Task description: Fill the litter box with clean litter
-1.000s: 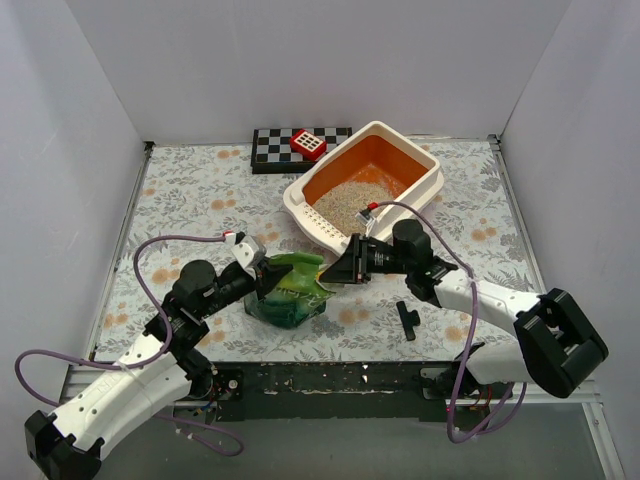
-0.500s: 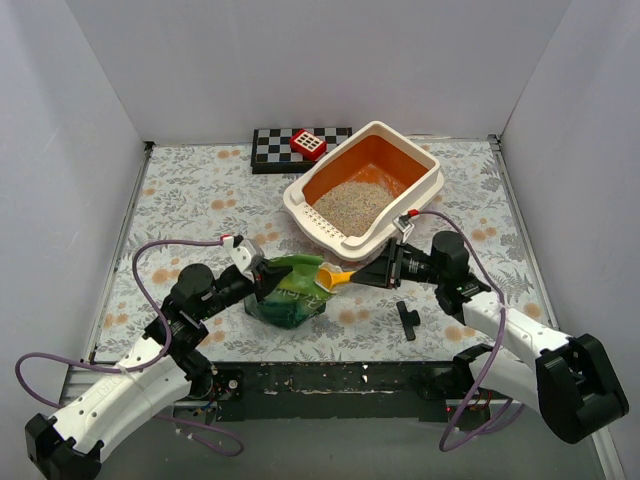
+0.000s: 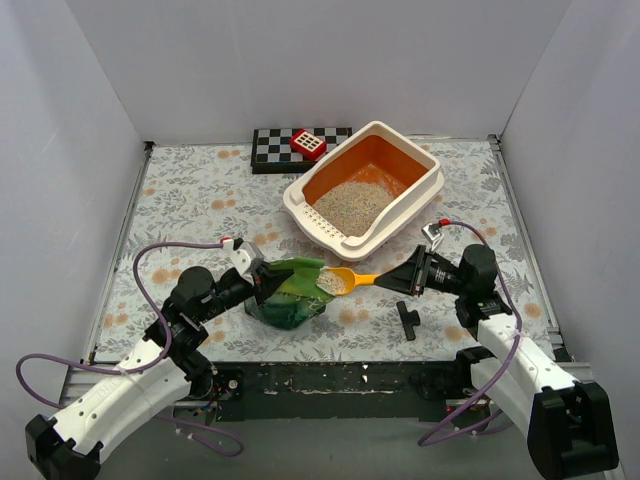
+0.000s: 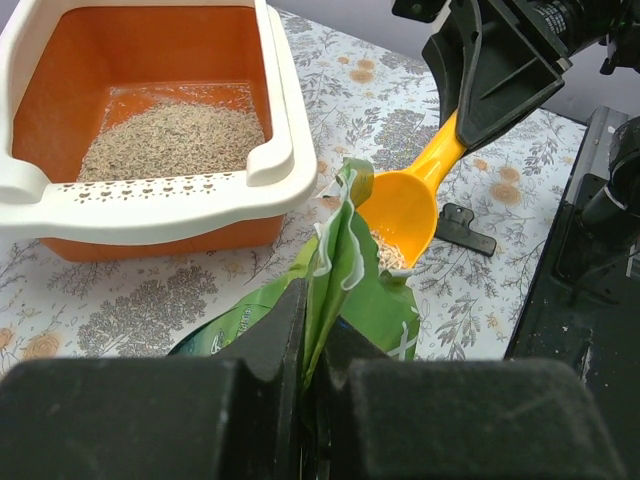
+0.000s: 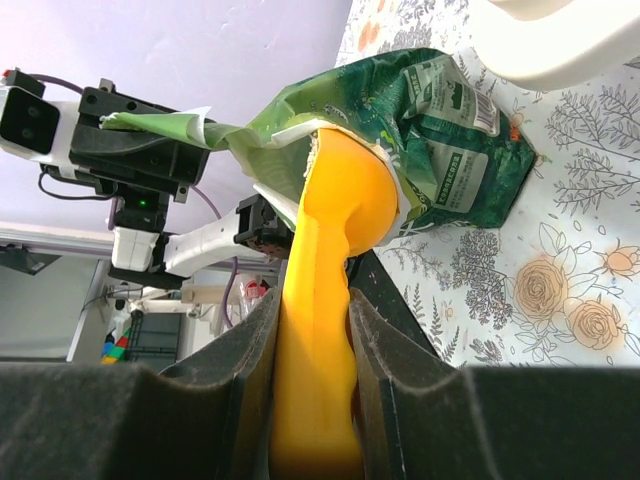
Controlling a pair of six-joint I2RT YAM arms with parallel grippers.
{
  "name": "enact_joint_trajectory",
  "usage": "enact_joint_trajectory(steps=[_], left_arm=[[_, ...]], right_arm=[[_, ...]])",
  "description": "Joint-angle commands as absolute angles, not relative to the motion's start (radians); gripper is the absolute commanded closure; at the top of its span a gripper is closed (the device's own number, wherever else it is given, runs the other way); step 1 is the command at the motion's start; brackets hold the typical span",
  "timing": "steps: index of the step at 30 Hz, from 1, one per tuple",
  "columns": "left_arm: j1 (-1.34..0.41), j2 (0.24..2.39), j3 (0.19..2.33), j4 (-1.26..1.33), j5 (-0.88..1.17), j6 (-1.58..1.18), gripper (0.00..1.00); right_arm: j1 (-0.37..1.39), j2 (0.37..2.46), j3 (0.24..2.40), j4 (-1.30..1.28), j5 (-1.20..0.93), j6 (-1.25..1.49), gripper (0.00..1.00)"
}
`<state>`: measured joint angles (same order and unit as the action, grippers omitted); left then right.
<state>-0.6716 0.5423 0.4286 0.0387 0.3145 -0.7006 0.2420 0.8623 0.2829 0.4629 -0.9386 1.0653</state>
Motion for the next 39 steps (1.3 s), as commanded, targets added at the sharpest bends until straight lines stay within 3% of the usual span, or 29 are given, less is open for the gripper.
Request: enact_joint_trajectory(steps=[1,28,39], left_arm=[[-0.673,0.537,0.405,-0.008,0.302,-0.704,1.0],[-0.672,0.522,0.408,0.029,0.265,-0.718,1.0],[-0.672,0.532,0.422,0.028,0.229,-0.729,1.0]], right_arm=[[0.189,0.802,0.262,0.472,-0.982,1.089,0.99],[0.124,0.655,0.327,0.15,-1.019,1.0,0.99],[0.124,0.604,0.374,0.154,-0.996,1.075,0.99]])
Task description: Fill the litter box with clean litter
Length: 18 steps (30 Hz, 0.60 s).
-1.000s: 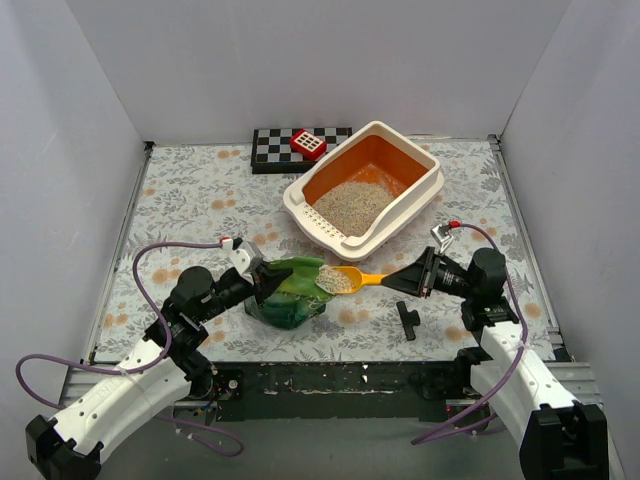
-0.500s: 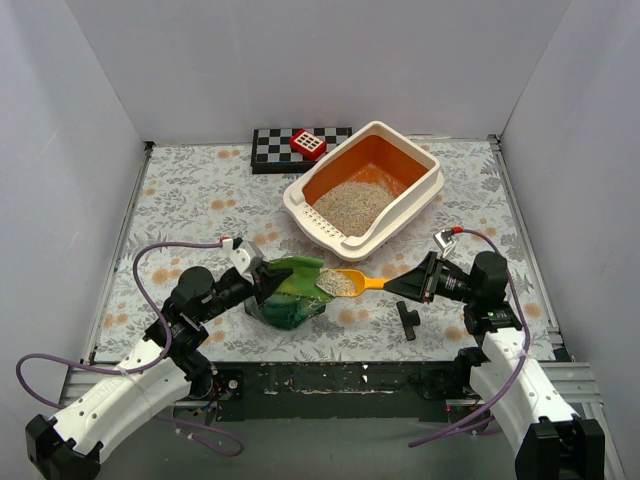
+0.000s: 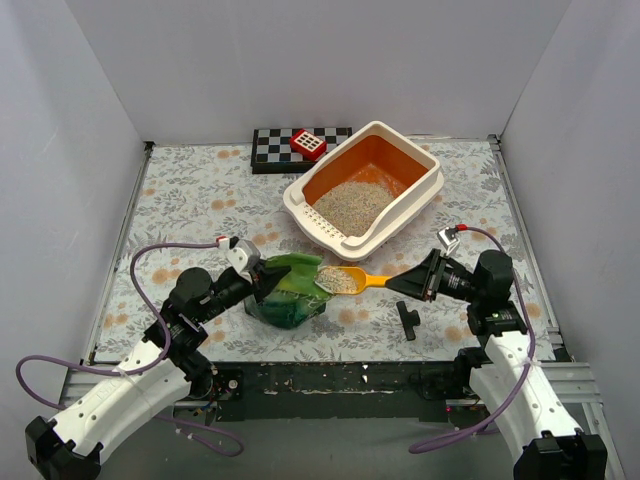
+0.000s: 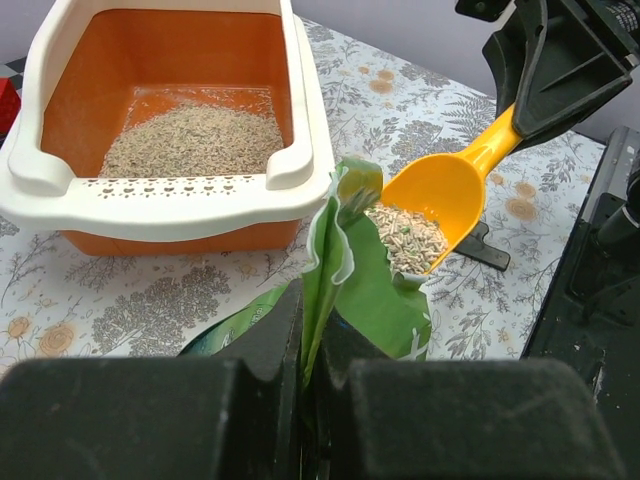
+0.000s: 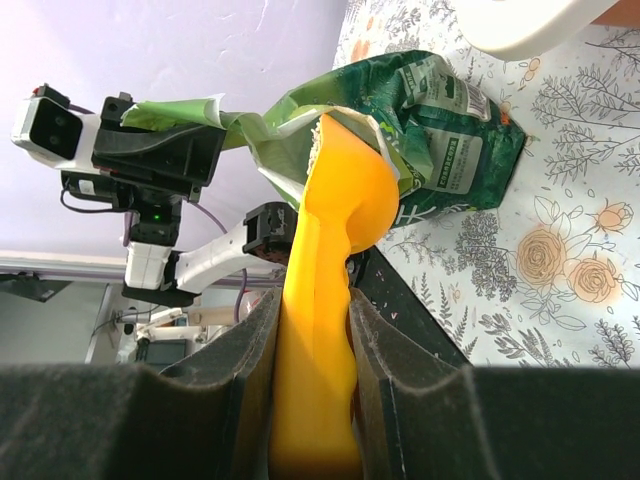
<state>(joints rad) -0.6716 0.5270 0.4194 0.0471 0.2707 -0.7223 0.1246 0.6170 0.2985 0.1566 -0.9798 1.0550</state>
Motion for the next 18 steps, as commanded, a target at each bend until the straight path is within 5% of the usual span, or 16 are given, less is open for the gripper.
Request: enact_joint_trajectory(steps=[1,18], left_arm=[[-0.673,0.531,0.425,0.026,0.215,-0.733,1.0],[-0.672,0.466,0.426,0.011,0.014,-0.776,1.0]], right_arm=[[0.124,0.604,0.38,0.14,-0.996,1.068,0.99],[0.124,0.63,0.457,0.1,-0.979,1.097,0.99]])
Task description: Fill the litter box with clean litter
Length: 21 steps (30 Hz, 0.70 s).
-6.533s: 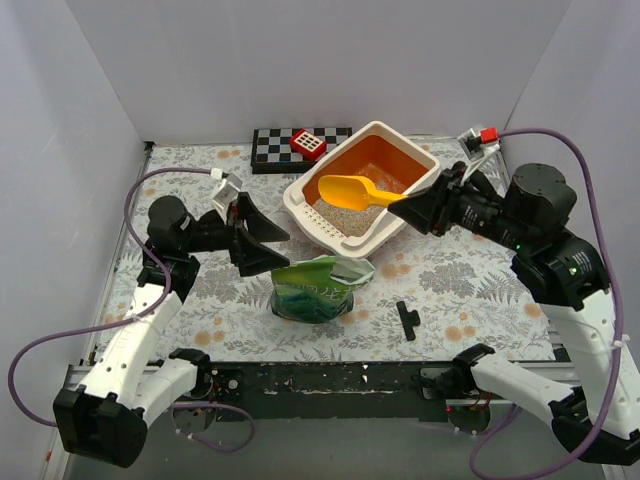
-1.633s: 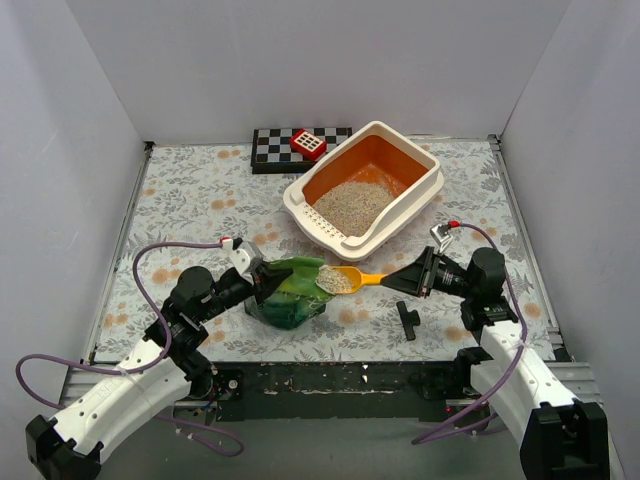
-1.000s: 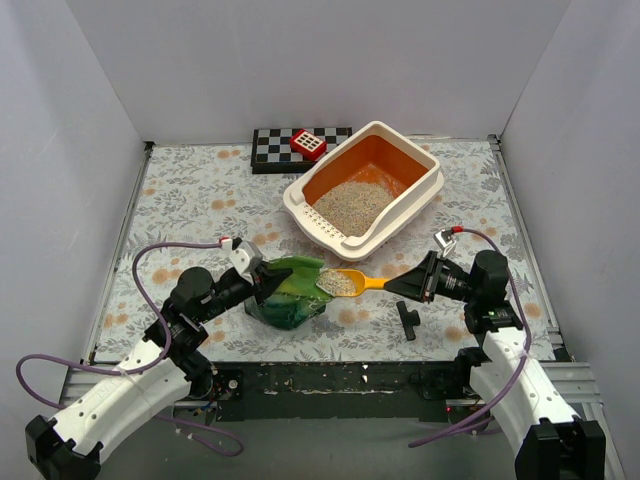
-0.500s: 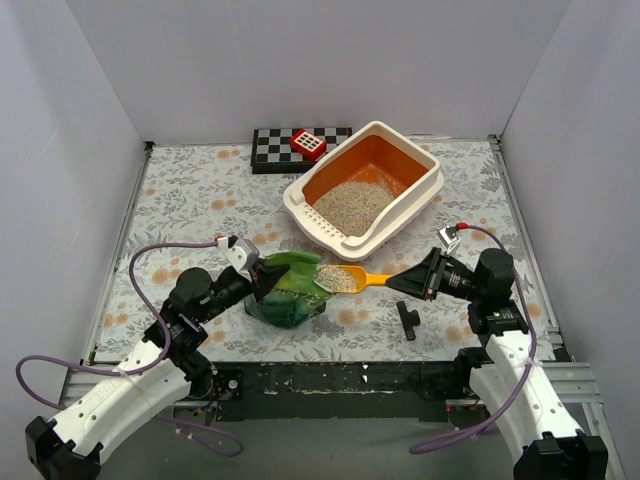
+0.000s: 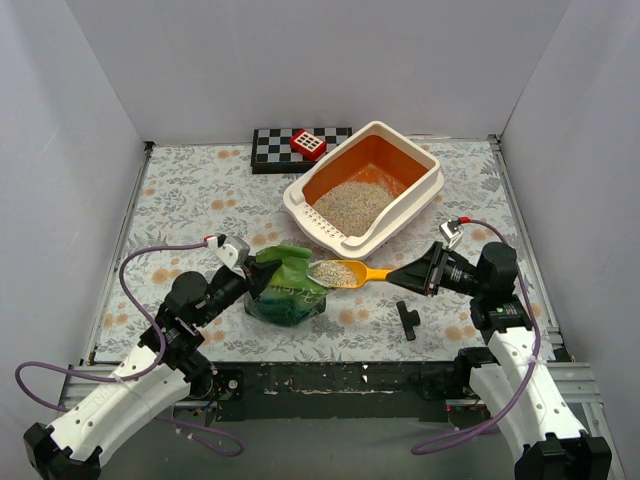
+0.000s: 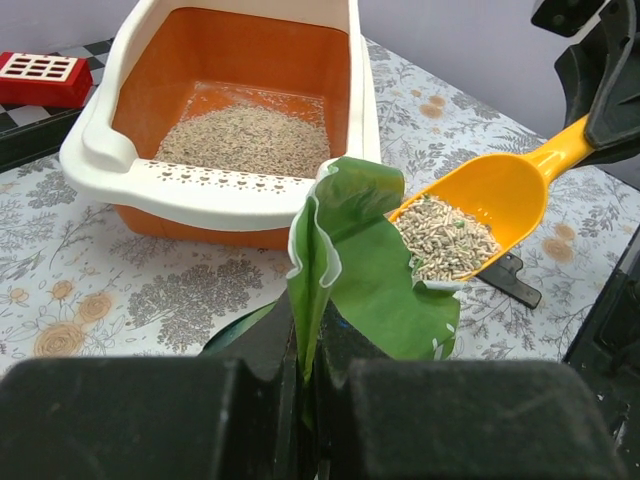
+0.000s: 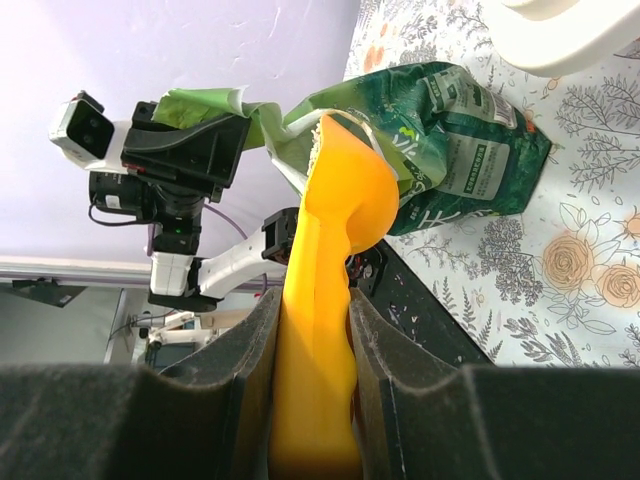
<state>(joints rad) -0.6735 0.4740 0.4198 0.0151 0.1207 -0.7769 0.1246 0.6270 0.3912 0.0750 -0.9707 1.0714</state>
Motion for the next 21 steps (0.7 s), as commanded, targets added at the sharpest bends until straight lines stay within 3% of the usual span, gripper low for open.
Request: enact_joint_trajectory(steps=[1,21], left_arm=[[-0.673,0.469,0.428,0.009,-0.023,-0.776,1.0],[-0.673,0.488,0.433,-0.023,-0.14,-0.788,1.0]], right_arm=[[0.124,0.634,0.463,0.1,-0.98,1.1,0.99],[0.124,0.787,0.56,0.29,-0.968,1.207,0.99]])
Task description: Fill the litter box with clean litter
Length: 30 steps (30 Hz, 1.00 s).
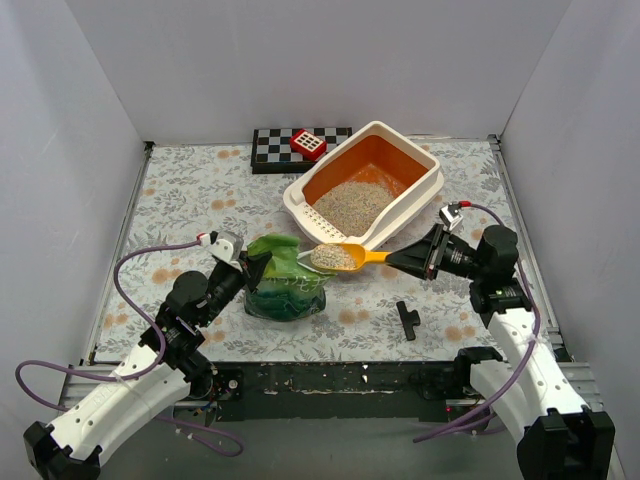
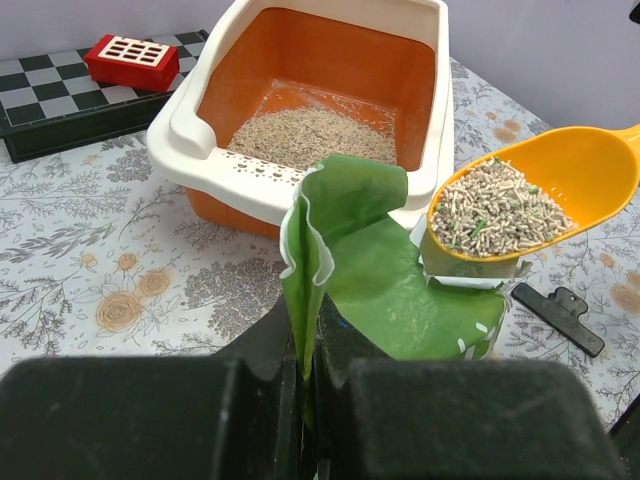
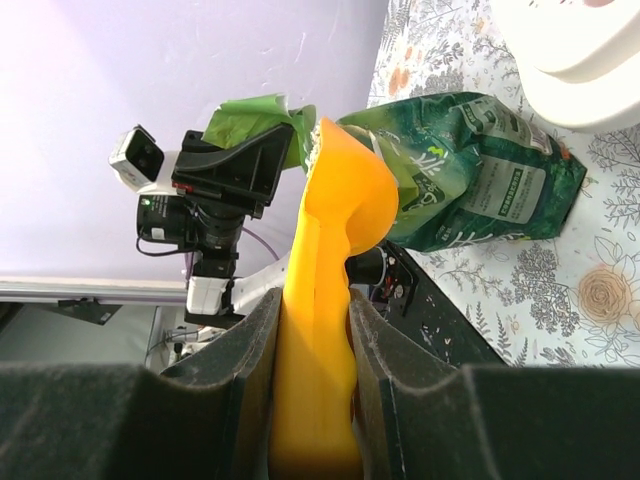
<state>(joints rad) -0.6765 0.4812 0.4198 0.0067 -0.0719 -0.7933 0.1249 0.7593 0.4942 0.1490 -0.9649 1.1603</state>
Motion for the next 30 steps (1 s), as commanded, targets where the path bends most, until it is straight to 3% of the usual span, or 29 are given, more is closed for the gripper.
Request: enact_joint_trajectory(steps=[1,15,23,27,30], left_arm=[[-0.672,0.489,0.433,-0.023,-0.143,-0.788,1.0],[-0.67,0.517,0.43,-0.025,-0.149,-0.79,1.0],[-0.67,0.52,0.428,-0.025,-0.16,-0.784,1.0],[-0.672,0.523,0.43,-0.031,-0.161,-0.778,1.0],[-0.67,0.52,0.43,-0.028,-0.16,-0.778,1.0]], right_arm=[[0.124,0.799,0.566,0.304,-0.968,1.213,0.99],[0.107,1.041,0.672,0.531,-0.919,1.292,0.99],[0.037,1.209,0.765,0.523,-0.877,1.167,0.99],[0.025,1.299,0.883,0.35,-0.832,0.975,0.99],[0.025,1.373,1.05,0.071,-0.729,0.755,0.99]])
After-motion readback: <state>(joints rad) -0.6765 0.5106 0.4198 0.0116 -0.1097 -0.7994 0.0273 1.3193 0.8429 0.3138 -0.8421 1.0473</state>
